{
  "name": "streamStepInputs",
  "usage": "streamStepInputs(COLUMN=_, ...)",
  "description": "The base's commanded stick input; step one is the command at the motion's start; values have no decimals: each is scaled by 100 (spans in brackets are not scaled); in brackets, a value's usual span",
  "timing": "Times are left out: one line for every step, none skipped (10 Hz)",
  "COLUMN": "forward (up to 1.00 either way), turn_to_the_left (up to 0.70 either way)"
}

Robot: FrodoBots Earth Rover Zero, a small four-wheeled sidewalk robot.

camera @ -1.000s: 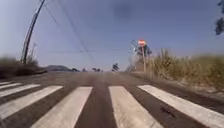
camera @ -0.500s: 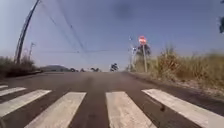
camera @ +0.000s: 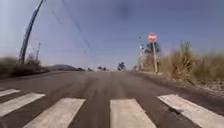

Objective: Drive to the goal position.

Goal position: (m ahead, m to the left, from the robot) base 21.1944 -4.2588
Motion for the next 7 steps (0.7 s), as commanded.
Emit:
streamStepInputs(forward=100, turn_to_the_left=0)
streamStepInputs(forward=100, turn_to_the_left=0)
streamStepInputs(forward=100, turn_to_the_left=0)
streamStepInputs(forward=100, turn_to_the_left=0)
streamStepInputs(forward=100, turn_to_the_left=0)
streamStepInputs(forward=100, turn_to_the_left=0)
streamStepInputs(forward=100, turn_to_the_left=0)
